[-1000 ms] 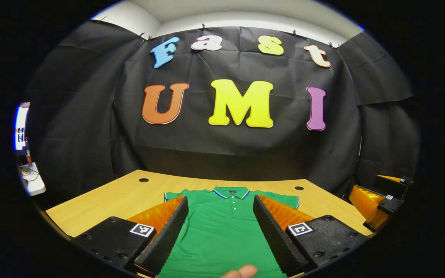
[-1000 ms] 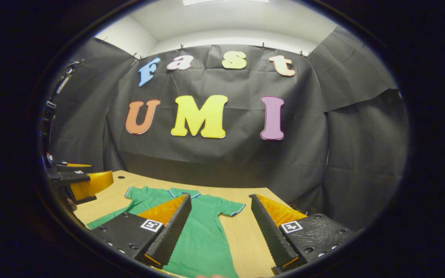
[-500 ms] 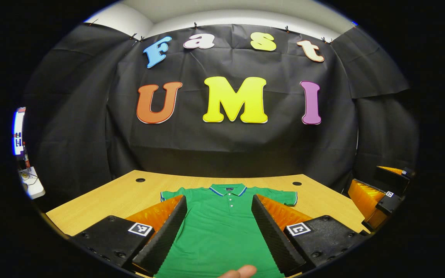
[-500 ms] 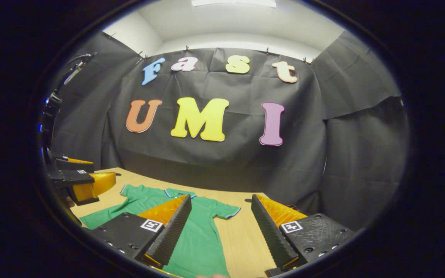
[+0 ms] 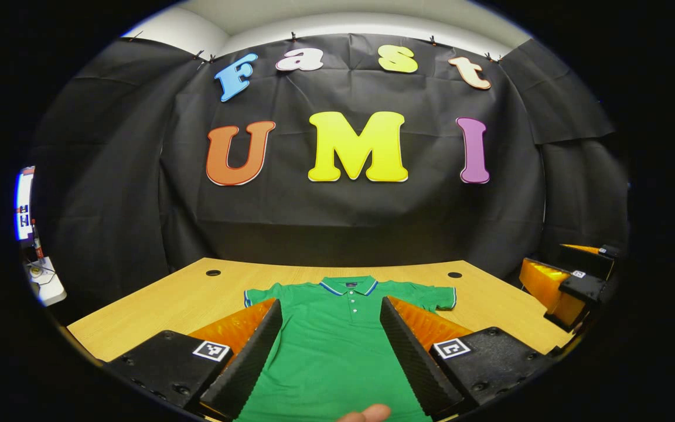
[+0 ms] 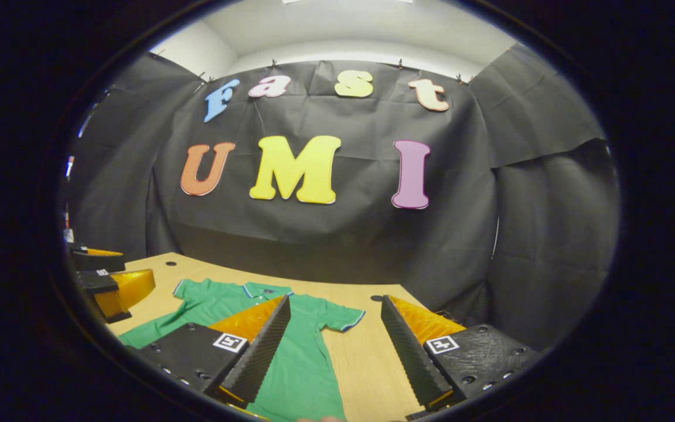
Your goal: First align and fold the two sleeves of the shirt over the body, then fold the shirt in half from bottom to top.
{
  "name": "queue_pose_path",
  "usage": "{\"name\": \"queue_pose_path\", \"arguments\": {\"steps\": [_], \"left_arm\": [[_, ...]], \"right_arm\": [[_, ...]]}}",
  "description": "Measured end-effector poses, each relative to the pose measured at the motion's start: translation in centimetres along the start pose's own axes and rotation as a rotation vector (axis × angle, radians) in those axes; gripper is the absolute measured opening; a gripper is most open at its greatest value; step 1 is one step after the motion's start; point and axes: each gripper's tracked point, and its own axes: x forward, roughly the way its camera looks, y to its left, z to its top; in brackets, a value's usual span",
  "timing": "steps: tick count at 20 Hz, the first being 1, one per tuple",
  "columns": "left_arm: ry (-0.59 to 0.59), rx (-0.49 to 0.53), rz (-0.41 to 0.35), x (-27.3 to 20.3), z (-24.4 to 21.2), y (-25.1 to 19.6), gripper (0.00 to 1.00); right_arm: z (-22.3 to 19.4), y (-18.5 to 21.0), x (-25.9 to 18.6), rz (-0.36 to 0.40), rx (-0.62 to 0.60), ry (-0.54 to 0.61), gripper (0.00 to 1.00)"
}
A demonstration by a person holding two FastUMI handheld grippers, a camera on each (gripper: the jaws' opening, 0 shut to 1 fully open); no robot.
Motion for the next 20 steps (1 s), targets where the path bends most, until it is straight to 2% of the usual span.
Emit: {"name": "queue_pose_path", "arguments": {"steps": [4, 6, 10, 12, 15, 20], "left_arm": [[0.009, 0.007, 0.002, 1.0, -0.8, -0.1, 1.00], [0.006, 0.017, 0.004, 1.6, -1.1, -0.2, 1.00], [0.031, 0.034, 0.002, 2.9, -2.6, -0.7, 1.00], [0.043, 0.033, 0.004, 3.3, -3.2, -0.6, 1.00], [0.045, 0.029, 0.018, 3.8, -3.3, 0.2, 1.00], [0.053, 0.013, 0.038, 4.4, -3.9, 1.2, 1.00]], "right_arm": [[-0.8, -1.6, 6.0, -0.031, 0.005, 0.054, 0.95], [-2.5, -2.2, 9.5, -0.032, 0.025, 0.131, 0.96], [-7.9, -3.2, 16.2, -0.069, 0.075, 0.320, 0.93], [-10.6, -3.0, 18.7, -0.085, 0.067, 0.385, 0.96], [-13.5, -2.9, 22.1, -0.126, 0.045, 0.436, 0.96], [-17.1, -4.2, 25.5, -0.225, 0.091, 0.547, 0.95]]}}
